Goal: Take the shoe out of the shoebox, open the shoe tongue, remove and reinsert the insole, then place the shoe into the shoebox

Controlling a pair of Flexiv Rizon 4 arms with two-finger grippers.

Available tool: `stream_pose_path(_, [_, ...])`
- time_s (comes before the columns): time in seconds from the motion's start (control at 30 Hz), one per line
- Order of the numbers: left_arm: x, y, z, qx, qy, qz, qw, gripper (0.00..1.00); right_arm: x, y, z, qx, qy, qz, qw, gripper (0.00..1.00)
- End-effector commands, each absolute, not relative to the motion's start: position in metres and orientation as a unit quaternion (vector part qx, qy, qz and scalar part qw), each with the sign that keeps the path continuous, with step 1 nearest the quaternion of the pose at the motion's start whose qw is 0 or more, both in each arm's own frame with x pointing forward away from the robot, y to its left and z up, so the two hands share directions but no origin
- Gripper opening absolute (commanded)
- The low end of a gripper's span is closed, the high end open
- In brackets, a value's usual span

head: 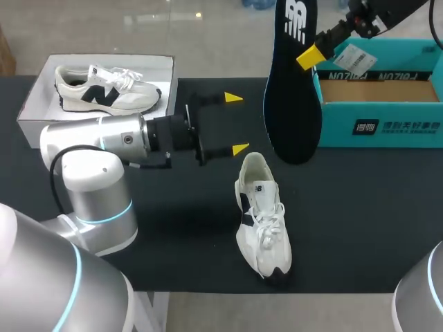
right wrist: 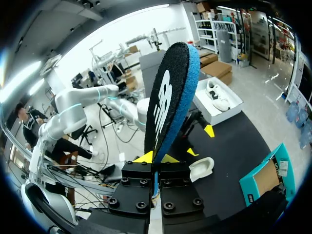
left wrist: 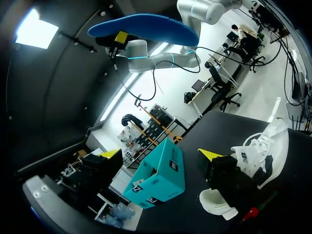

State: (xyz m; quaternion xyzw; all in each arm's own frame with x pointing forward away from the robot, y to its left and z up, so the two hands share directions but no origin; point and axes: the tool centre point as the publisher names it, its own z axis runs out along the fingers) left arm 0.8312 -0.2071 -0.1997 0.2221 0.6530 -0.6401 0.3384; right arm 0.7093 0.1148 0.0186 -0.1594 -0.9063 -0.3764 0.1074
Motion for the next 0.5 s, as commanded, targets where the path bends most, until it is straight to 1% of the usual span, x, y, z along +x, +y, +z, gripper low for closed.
stream_pose_path(0.03, [0.831, -0.209, -0.201, 0.221, 0.653, -0.64, 0.34, 1.0, 0.71, 0.116, 0.019, -0.16, -0.907, -0.375, 0.108, 0.0])
stream_pose_path(0.1, [0.831, -0.209, -0.201, 0.221, 0.653, -0.64, 0.34, 1.0, 0.71, 0.116, 0.019, -0.16, -0.907, -0.375, 0.108, 0.0])
stream_pose_path(0.23, [0.831, -0.209, -0.201, 0.221, 0.653, -0.64, 0.34, 1.0, 0.702, 0.085, 0.013, -0.145, -0.9, -0.39, 0.131, 0.0])
stream_pose_path(0.33, [0.829, -0.214, -0.2, 0.23, 0.647, -0.642, 0.342, 1.0, 0.698, 0.068, 0.001, -0.143, -0.882, -0.42, 0.159, 0.0])
stream_pose_path(0.5, [0.823, -0.23, -0.193, 0.267, 0.607, -0.651, 0.37, 1.0, 0.694, 0.047, -0.027, -0.146, -0.848, -0.464, 0.211, 0.0])
